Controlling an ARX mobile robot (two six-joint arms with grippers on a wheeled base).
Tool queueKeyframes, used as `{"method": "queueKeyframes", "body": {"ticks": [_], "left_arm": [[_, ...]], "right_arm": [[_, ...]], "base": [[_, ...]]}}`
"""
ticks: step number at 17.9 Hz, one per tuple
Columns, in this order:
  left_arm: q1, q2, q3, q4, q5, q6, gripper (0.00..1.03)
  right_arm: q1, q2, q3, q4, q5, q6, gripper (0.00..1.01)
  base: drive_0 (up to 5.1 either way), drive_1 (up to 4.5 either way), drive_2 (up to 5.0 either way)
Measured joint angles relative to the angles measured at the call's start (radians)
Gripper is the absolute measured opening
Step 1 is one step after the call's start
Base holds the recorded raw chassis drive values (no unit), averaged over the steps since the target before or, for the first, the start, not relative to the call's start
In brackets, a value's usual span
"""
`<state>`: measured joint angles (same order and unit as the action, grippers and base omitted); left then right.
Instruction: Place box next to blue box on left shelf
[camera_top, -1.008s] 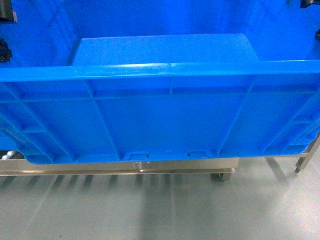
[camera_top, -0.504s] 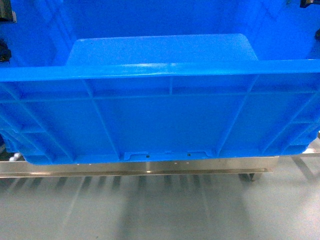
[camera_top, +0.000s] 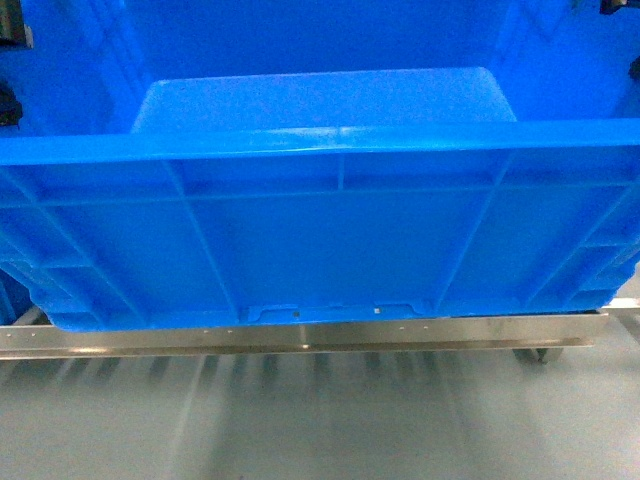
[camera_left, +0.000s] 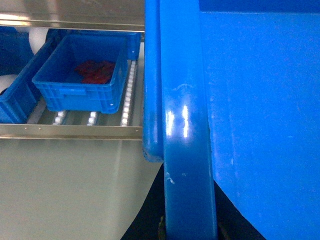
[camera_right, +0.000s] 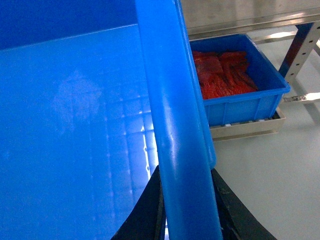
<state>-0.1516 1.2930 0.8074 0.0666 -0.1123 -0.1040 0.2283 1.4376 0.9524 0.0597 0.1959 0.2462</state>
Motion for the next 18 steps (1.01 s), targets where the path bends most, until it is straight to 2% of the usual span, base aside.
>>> {"method": "queueKeyframes", "body": {"ticks": [18], "left_arm": [[0.006,0.000,0.000,0.005,0.003,0.002,0.06]], "right_arm": [[0.006,0.000,0.000,0.006,0.002,0.001,0.15]], "base": [[0.0,0.00,0.0]]}}
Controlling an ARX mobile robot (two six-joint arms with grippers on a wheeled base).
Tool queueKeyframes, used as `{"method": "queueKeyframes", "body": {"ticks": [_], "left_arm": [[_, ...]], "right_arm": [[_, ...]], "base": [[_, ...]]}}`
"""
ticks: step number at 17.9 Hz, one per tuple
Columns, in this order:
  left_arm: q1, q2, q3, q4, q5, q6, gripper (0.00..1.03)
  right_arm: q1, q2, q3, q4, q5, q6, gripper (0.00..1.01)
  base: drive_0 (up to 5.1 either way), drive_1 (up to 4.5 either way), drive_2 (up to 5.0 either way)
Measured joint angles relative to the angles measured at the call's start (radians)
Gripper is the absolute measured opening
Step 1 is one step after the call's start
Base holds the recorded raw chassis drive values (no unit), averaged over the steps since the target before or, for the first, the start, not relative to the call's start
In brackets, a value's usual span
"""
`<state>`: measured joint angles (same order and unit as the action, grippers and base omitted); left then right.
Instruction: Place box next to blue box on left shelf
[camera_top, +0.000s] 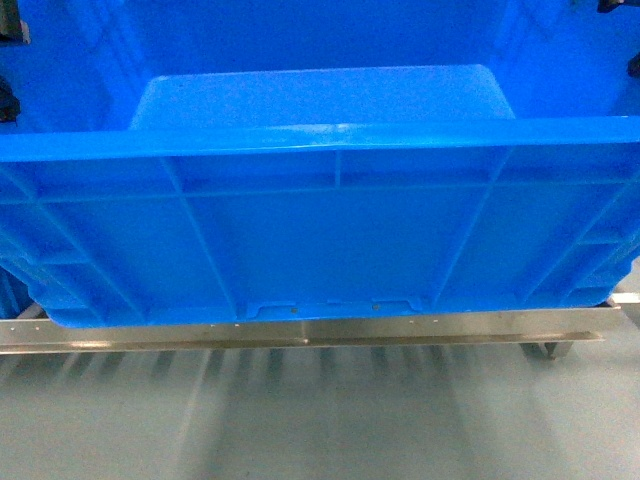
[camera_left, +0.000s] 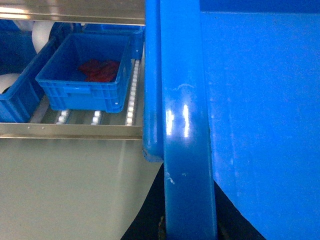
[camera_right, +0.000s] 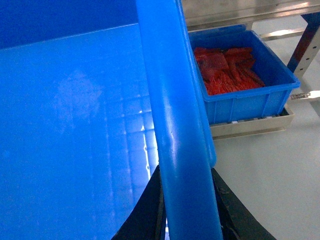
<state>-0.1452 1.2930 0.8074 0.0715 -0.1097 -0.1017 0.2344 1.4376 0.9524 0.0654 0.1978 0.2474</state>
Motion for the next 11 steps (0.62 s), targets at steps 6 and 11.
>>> {"method": "queueKeyframes", "body": {"ticks": [6,11], "left_arm": [[0.000,0.000,0.000,-0.005,0.000,0.000,0.06],[0.000,0.000,0.000,-0.005,-0.001,0.000,0.06]], "right_arm": [[0.000,0.000,0.000,-0.005,0.000,0.000,0.15],[0.000,0.000,0.000,-0.006,0.000,0.000,0.15]], "base": [[0.0,0.00,0.0],[0.0,0.00,0.0]]}}
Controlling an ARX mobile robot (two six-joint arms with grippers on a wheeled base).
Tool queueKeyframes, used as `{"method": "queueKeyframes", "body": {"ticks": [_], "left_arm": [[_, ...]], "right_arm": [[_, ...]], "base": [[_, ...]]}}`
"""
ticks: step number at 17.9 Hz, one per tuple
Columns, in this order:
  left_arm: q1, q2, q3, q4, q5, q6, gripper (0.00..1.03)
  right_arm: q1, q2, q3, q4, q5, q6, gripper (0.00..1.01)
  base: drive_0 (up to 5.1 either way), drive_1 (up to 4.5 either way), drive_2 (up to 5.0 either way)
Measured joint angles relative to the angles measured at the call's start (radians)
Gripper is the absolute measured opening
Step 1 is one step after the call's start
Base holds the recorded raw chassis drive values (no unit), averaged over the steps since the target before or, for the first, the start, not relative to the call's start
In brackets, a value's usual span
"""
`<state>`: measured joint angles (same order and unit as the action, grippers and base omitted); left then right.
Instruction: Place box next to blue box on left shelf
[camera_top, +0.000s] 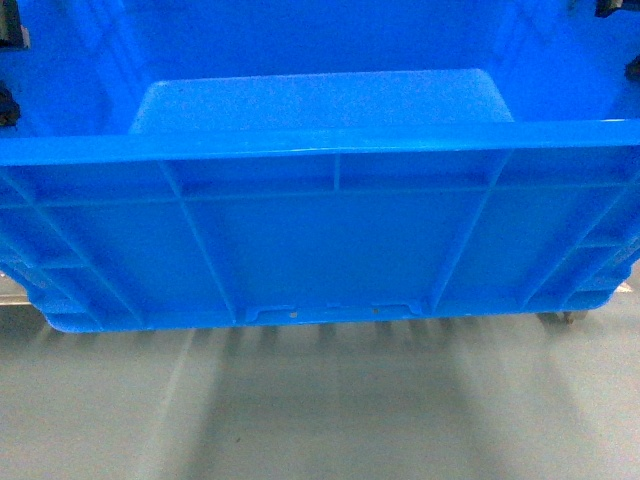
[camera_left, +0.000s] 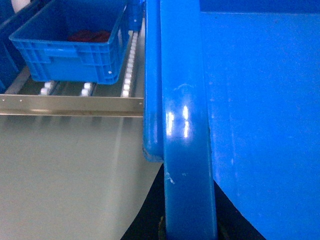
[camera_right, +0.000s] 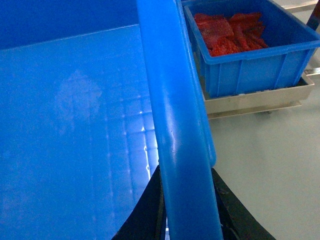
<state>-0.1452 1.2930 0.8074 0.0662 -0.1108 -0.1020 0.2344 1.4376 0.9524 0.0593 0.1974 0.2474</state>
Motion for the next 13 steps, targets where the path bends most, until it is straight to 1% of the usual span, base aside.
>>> {"method": "queueKeyframes", "body": {"ticks": [13], "left_arm": [[0.000,0.000,0.000,0.001,0.000,0.000,0.06]], "right_arm": [[0.000,0.000,0.000,0.001,0.000,-0.001,0.15]], "base": [[0.0,0.00,0.0]]}}
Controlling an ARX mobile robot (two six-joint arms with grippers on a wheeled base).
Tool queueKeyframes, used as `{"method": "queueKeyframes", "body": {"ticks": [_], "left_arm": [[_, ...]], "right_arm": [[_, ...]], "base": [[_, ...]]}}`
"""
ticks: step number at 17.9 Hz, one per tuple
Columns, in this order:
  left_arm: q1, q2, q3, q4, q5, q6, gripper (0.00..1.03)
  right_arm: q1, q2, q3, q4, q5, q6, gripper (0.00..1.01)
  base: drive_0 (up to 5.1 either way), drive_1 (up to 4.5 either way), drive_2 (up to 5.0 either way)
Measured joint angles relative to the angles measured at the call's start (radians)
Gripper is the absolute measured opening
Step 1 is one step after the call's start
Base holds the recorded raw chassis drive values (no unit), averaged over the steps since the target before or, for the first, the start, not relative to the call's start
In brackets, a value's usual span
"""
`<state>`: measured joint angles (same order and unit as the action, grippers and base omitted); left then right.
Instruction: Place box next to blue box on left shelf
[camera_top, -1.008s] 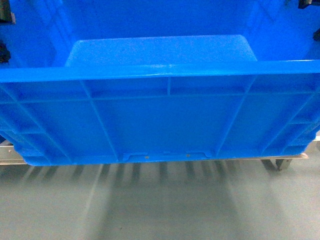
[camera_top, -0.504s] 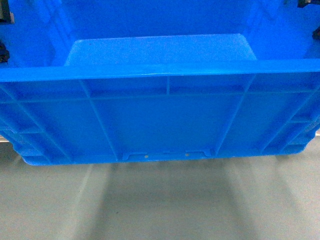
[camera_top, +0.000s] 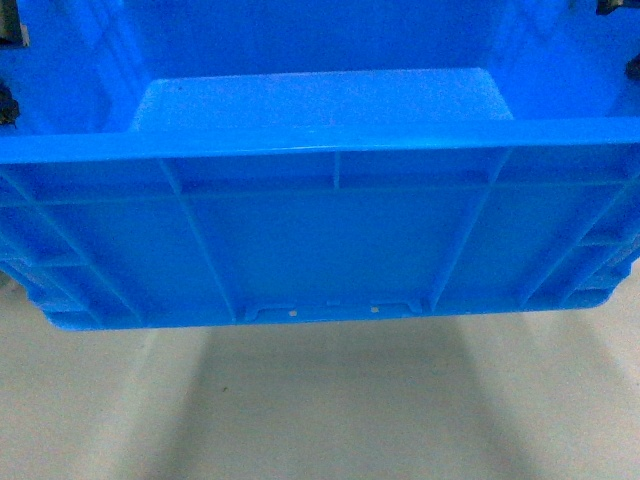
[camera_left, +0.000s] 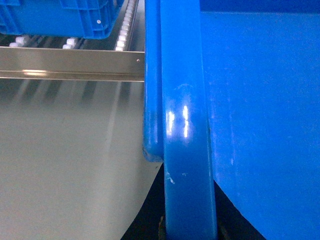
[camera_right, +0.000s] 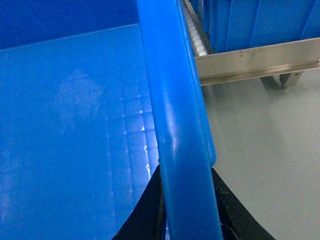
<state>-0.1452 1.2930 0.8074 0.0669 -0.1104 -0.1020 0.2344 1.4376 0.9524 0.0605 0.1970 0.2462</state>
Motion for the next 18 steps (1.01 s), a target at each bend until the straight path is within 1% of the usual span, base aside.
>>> {"method": "queueKeyframes", "body": {"ticks": [4,16,18], "left_arm": [[0.000,0.000,0.000,-0.013,-0.001,-0.001,0.06],[0.000,0.000,0.000,-0.002,-0.001,-0.001,0.06],[0.000,-0.001,0.000,-0.002,-0.001,-0.001,0.06]], "right_arm": [[0.000,0.000,0.000,-0.008,-0.003,0.000,0.15],[0.000,0.000,0.000,-0.002,-0.003,0.000,0.15],[0.000,-0.001,0.000,0.000,-0.003,0.000,0.14]], "base": [[0.0,0.00,0.0],[0.0,0.00,0.0],[0.0,4.32,-4.3]]}}
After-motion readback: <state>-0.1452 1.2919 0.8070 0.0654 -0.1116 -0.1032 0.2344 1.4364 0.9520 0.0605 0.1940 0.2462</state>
